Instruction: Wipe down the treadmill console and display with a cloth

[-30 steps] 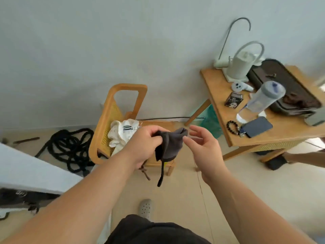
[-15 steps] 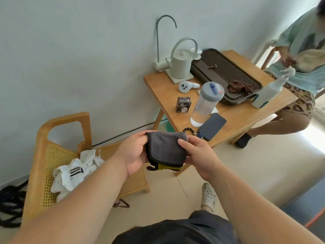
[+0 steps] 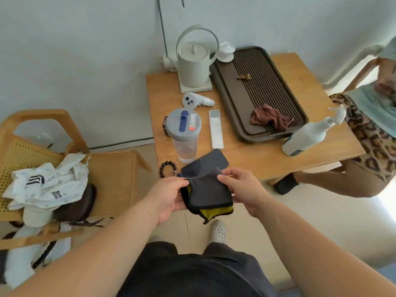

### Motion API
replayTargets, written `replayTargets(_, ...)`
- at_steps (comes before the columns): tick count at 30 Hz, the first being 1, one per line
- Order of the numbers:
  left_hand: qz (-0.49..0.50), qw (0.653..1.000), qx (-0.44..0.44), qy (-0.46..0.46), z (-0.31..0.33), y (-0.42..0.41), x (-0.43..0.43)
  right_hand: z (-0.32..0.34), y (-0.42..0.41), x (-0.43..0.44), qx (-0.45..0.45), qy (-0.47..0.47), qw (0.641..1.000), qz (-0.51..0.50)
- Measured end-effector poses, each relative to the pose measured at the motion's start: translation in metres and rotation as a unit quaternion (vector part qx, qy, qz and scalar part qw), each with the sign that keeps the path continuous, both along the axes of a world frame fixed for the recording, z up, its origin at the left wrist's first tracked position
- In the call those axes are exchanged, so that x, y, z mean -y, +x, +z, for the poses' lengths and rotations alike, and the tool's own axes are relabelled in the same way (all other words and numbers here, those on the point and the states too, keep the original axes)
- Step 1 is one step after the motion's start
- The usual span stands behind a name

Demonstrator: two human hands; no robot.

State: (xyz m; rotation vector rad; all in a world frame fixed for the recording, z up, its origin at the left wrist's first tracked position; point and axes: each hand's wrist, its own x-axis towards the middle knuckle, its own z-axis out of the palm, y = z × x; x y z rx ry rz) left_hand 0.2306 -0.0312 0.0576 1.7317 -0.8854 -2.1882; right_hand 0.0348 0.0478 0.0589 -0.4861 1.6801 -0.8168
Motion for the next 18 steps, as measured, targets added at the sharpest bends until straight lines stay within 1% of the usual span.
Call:
replayTargets(3,0.01,1.0,-0.006,0.011,-0.002,-0.046,-0.012,-0.004,-0.042,-0.005,-0.043,0.016,0.999,0.008)
replayTargets(9,0.035,0.998,-0.046,0.023,-0.013,-0.133,-0.004,-0.025,-0.12,0.002,-0.1,0.044,0.993,-0.037)
replayTargets(12,0.032,0.998,-0.041,0.025,-0.025,-0.164,0.003,-0.04,-0.149,0.017,-0.129,0.042,0.99,-0.043)
replayTargets(14,0.011,1.0,-0.011,0.02,-0.034,-0.176,0.007,-0.05,-0.161,0.024,-0.152,0.042,0.987,-0.008)
replayTargets(17,-0.024,0.998,0.051,0.011,-0.042,-0.187,0.012,-0.062,-0.171,0.028,-0.194,0.07,0.974,0.092)
replayTargets(18,-0.026,0.997,0.066,0.012,-0.043,-0.189,0.011,-0.065,-0.173,0.028,-0.204,0.085,0.97,0.102)
